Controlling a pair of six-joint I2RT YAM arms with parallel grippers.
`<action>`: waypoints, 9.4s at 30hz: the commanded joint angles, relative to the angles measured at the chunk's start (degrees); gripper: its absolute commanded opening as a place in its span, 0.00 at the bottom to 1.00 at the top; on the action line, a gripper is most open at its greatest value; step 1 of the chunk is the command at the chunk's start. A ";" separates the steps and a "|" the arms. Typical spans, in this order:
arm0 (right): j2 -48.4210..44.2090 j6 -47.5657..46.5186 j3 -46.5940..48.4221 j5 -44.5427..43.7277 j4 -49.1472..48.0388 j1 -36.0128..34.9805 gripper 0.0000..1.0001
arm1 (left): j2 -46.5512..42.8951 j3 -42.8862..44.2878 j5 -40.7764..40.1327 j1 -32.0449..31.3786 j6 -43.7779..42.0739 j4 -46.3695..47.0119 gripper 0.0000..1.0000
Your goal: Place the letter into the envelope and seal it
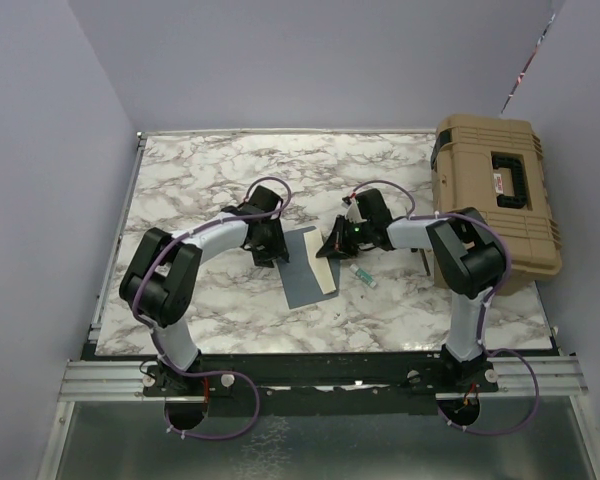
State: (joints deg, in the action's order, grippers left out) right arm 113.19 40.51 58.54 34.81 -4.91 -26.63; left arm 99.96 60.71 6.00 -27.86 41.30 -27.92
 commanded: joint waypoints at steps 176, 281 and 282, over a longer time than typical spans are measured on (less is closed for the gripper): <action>-16.59 -6.24 -0.77 -19.06 20.72 -5.51 0.47 | 3.22 -9.09 4.11 -3.40 11.66 7.22 0.41; -33.20 -0.70 14.54 -4.42 23.46 3.34 0.50 | -14.02 8.18 38.70 -1.24 -36.26 28.04 0.00; -33.10 -0.63 14.38 -3.97 23.30 3.34 0.50 | -14.22 8.05 38.70 -1.24 -36.47 28.02 0.00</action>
State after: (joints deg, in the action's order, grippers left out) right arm 80.14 41.45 73.12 27.66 16.43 -23.16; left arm 88.47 68.86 44.47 -28.99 9.74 1.91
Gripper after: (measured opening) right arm 0.505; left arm 0.149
